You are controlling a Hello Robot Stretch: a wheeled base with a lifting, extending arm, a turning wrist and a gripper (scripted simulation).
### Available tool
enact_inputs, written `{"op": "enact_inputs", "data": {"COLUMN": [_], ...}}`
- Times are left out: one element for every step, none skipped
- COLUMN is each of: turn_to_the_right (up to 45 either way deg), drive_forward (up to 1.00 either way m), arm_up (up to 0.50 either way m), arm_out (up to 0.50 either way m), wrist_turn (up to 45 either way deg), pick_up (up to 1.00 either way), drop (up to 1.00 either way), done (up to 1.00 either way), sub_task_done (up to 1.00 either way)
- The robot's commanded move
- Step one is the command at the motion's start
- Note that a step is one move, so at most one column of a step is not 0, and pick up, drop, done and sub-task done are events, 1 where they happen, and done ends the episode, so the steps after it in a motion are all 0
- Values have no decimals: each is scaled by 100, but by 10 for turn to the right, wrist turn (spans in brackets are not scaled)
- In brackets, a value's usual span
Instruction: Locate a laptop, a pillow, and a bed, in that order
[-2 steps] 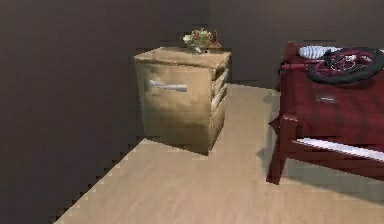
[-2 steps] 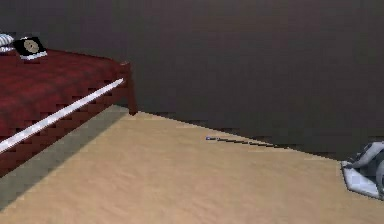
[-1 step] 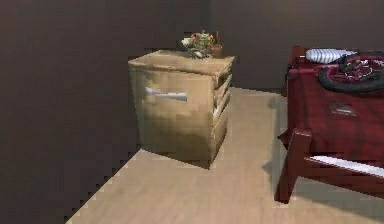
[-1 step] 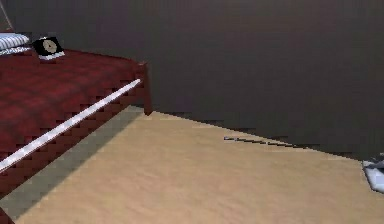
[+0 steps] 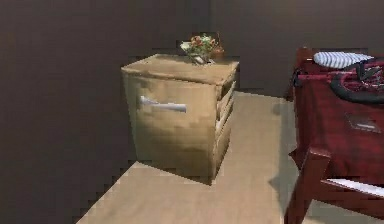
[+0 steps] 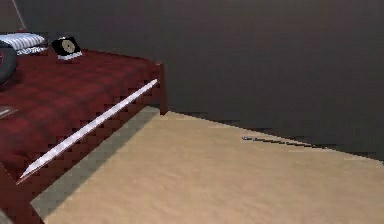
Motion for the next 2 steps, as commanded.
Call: {"op": "enact_inputs", "data": {"turn_to_the_right": [180,0], "drive_forward": [0,100], "arm_up": [0,0], "arm_out": [0,0], "wrist_turn": [0,0], "pick_up": [0,0], "drop": [0,0], "done": [0,0], "sub_task_done": [0,0]}}
